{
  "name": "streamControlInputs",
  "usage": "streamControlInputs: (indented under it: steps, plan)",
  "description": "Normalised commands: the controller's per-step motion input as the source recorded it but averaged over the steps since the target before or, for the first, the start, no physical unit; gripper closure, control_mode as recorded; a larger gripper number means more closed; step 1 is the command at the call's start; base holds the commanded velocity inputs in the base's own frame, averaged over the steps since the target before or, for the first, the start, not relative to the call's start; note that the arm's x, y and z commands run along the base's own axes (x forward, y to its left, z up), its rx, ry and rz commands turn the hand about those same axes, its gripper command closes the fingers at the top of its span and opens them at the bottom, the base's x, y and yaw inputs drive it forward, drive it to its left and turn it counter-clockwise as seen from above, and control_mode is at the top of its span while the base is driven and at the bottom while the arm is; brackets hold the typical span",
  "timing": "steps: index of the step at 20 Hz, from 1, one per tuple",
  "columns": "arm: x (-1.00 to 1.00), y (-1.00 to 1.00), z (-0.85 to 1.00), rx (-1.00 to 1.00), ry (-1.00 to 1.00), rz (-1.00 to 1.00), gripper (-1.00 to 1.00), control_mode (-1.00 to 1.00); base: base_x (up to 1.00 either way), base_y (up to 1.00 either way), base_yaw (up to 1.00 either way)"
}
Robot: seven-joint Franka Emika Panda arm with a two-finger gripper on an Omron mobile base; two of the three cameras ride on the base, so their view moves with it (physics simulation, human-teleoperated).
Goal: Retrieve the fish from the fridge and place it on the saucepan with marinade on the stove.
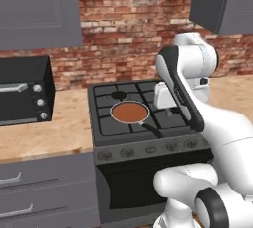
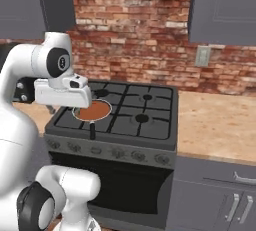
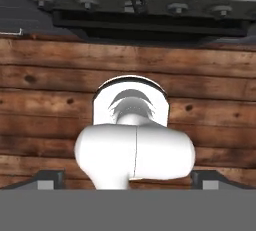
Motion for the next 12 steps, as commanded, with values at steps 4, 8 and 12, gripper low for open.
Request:
streamControlInputs:
  steps: [4, 8, 12]
  plan:
    - [0.0, 0.0, 0.0, 0.0, 0.0, 0.0, -1.0, 1.0, -0.68, 0.56, 0.0]
    - [0.0, 0.0, 0.0, 0.0, 0.0, 0.0, -1.0, 1.0, -0.46, 0.79, 0.0]
    - [0.0, 0.0, 0.0, 0.0, 0.0, 0.0, -1.0, 1.0, -0.37, 0.98, 0.0]
